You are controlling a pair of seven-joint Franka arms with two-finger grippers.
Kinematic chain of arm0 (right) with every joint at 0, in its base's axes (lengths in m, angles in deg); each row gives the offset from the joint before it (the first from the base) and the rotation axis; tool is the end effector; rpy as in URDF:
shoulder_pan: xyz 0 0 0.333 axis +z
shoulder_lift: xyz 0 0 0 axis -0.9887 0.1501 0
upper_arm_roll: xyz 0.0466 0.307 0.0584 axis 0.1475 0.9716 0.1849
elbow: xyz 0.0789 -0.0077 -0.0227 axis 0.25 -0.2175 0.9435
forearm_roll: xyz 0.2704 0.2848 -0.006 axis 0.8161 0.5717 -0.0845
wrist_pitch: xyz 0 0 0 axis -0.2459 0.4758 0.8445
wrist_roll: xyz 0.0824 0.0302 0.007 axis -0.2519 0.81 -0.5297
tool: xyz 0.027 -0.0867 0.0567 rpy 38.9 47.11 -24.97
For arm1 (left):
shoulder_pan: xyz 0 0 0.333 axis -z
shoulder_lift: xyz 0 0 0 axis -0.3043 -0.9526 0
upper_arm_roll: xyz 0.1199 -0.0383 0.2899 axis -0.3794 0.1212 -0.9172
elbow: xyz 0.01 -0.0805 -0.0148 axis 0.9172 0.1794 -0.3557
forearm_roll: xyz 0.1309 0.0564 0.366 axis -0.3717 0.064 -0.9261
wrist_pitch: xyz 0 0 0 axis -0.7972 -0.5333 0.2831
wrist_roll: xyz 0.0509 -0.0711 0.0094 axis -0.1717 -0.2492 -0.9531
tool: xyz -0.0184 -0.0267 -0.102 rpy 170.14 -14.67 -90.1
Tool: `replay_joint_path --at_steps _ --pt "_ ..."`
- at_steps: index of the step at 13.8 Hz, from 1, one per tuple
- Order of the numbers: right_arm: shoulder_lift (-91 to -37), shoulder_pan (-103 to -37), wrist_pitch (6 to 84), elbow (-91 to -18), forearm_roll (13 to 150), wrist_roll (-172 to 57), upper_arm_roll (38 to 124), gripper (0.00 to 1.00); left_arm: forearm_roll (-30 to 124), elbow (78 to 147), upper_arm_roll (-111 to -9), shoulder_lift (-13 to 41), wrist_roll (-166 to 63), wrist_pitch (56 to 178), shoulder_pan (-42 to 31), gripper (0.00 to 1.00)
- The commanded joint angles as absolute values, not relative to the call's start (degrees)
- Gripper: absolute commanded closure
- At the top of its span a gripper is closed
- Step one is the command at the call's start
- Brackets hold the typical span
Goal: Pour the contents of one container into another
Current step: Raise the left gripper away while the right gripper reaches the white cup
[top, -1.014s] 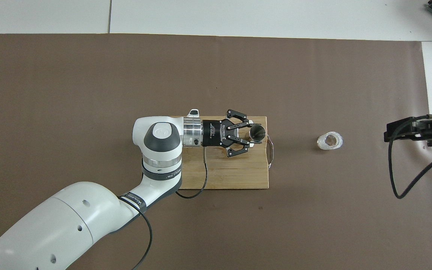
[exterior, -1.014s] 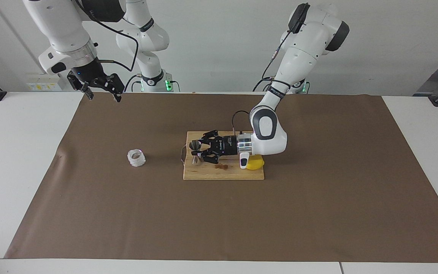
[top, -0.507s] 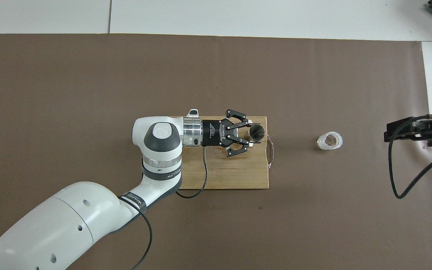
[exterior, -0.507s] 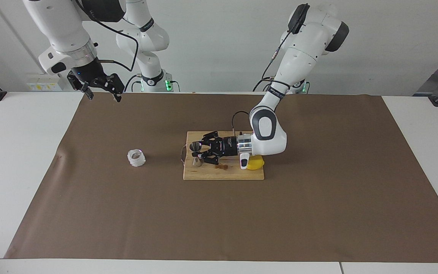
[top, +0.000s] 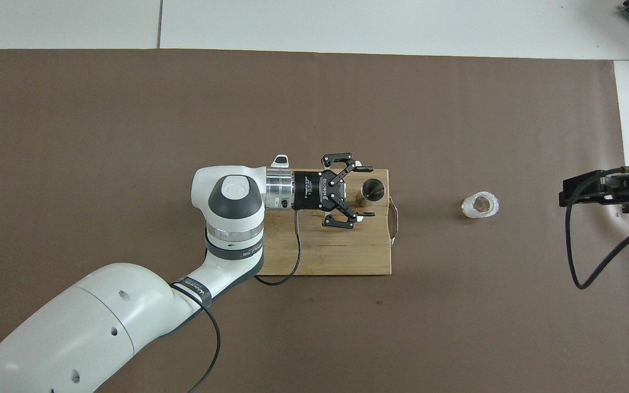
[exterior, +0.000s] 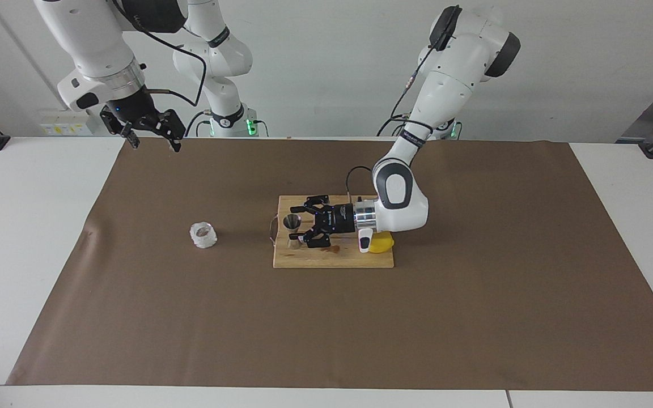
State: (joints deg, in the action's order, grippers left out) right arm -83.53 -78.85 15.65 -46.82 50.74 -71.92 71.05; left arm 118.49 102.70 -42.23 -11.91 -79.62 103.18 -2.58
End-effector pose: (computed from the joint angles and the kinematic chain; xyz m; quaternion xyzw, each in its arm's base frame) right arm 0.5268 -0.0028 0.6158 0.9977 -0.0608 -0.0285 0.0006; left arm 0.5467 -0.4100 0.2718 0.5526 0.5152 -0.4752 0.4510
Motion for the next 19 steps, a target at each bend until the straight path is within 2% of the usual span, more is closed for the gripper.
replay_joint_path --at_steps 1,9,15,19 --pt "-84.0 -79.6 15.3 -47.0 52.4 -72.0 71.3 0.0 115.2 100.6 -42.2 -12.0 -79.9 102.5 -3.7 0.0" --pt "-84.0 -79.7 15.3 -47.0 52.4 -72.0 71.3 0.0 98.0 93.3 -42.8 -11.2 -79.9 94.8 -9.4 0.0" --pt "-84.0 -79.7 15.7 -47.0 52.4 -72.0 71.1 0.0 83.6 89.3 -45.8 -10.2 -79.2 94.0 -10.1 0.0" --pt "-84.1 -78.9 20.3 -49.0 52.4 -69.4 71.2 0.0 78.4 89.0 -49.4 -8.5 -75.2 94.1 -10.1 0.0"
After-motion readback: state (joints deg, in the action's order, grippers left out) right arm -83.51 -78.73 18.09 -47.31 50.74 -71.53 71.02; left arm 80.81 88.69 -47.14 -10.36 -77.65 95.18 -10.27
